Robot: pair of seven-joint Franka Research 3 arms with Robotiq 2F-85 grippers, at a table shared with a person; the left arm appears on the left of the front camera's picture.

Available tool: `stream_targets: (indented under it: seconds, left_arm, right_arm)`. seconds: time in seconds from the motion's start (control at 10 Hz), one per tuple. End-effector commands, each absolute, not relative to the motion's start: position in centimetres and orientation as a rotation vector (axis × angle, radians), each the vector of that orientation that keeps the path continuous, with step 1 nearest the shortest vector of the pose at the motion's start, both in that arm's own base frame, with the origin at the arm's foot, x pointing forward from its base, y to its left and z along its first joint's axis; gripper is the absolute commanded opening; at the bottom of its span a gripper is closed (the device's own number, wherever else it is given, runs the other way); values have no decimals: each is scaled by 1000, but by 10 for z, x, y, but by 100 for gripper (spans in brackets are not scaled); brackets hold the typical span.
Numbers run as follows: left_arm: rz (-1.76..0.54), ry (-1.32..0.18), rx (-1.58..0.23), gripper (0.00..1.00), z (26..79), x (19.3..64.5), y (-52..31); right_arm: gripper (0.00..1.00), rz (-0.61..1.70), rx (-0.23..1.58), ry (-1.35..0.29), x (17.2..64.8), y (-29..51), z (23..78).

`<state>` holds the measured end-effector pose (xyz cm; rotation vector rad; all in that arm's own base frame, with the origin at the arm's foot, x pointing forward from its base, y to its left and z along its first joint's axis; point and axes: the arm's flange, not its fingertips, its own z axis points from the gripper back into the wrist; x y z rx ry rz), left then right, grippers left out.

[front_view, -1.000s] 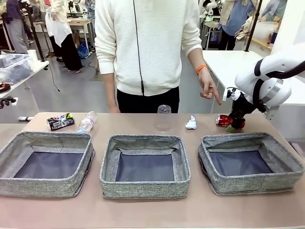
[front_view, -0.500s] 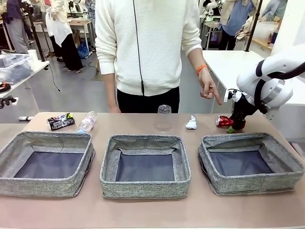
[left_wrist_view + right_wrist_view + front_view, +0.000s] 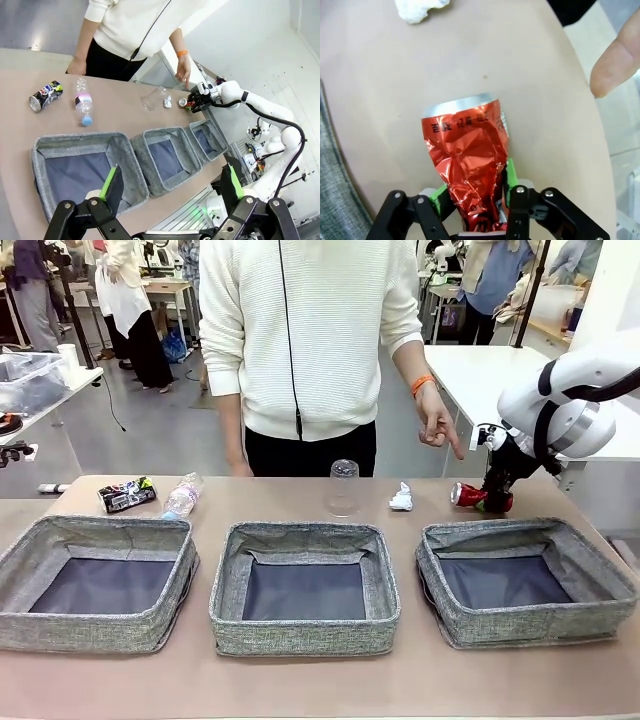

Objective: Sort the waste into the appropriate baskets.
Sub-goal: Pick up the waste item pointed out by the person.

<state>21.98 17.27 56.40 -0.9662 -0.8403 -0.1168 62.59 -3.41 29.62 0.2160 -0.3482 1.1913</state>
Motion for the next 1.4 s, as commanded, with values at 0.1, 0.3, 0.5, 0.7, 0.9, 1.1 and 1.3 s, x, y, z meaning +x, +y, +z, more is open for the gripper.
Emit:
stream_targets:
  seconds: [0.1, 0.3, 0.5, 0.7, 0.9, 1.1, 1.3]
  left_arm:
    - [-136, -857, -964, 100, 566, 222, 172]
    - [-136, -857, -964, 100, 566, 222, 172]
    - [-136, -857, -964, 100, 566, 222, 172]
    - [-136, -857, -964, 100, 566, 222, 172]
    - [-136, -857, -964, 100, 566, 222, 172]
    - [-136, -857, -964, 100, 566, 222, 172]
    - [-136, -857, -964, 100, 566, 222, 172]
  right_arm:
    - [0, 1232, 238, -345, 628, -37, 292]
    - [0, 1235, 241, -342, 627, -37, 292]
    - [0, 1237, 242, -341, 627, -37, 292]
    - [0, 1227, 248, -338, 626, -37, 294]
    - [0, 1113, 271, -363, 591, -37, 346]
    - [0, 859, 121, -406, 526, -65, 430]
    - [0, 745, 211, -393, 446, -60, 503]
